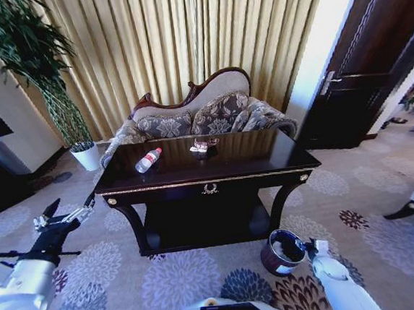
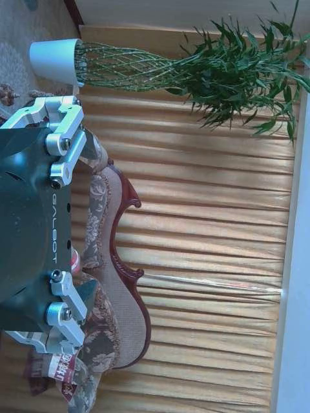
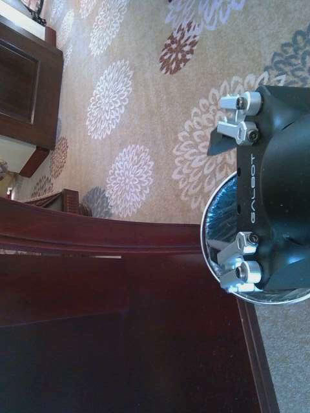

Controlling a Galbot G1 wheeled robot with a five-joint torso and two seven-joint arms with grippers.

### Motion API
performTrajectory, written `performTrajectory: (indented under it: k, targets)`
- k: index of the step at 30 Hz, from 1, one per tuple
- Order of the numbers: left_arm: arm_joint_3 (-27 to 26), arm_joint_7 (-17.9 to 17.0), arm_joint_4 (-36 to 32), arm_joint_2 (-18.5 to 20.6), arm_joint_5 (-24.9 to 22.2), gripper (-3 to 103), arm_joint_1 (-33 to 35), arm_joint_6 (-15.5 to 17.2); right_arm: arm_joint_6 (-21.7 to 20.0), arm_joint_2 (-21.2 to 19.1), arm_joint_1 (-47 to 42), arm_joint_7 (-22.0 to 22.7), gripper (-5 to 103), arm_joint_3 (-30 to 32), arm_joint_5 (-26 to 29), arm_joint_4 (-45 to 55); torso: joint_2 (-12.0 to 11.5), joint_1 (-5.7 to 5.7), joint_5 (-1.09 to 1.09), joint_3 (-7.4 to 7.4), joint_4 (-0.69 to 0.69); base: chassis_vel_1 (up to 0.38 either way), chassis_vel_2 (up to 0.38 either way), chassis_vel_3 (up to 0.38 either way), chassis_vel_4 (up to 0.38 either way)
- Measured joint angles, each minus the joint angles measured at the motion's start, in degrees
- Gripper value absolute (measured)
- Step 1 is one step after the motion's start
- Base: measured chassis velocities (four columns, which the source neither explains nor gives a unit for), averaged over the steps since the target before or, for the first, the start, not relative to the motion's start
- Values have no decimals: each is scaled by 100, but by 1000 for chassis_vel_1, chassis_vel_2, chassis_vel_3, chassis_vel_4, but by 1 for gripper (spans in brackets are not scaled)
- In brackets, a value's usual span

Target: Move to the front of the table and place the trash on the table into the trash bin.

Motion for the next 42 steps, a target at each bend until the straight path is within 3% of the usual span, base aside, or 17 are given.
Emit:
performTrajectory:
  k: [4,6,20,27,30,31,37,42]
  targets:
    - [-12,-2,0,-9,-1,100,15,0,0,4,-12,-6,82,0,1,22,0,0,0,0,0,0,0,0,0]
    - [-24,-7,0,-14,-3,100,36,0,0,11,-23,-10,96,0,4,52,0,-1,1,0,0,0,0,0,0]
    - [-20,-20,0,9,-16,100,9,0,-3,8,-88,-6,100,63,73,226,0,0,1,0,-1,0,0,0,0]
    - [-5,-34,0,-26,-16,100,7,3,-159,-50,-547,64,100,230,899,2057,0,0,-2,0,0,0,0,0,0]
    - [-4,-33,0,-27,-16,100,8,4,-158,-52,-602,71,100,250,1013,2286,0,0,-1,0,1,0,0,0,0]
    - [-2,-32,0,-26,-14,100,9,5,-158,-58,-827,88,100,329,1351,3093,0,0,-2,0,1,0,0,0,0]
    - [-6,-29,0,-39,-11,100,17,7,-227,-27,-1333,90,100,502,1516,4742,0,0,-2,-1,0,0,0,0,0]
    - [14,-21,0,-73,2,100,19,7,-571,41,-1594,172,100,588,1544,6103,1,-1,0,-1,0,0,0,0,0]
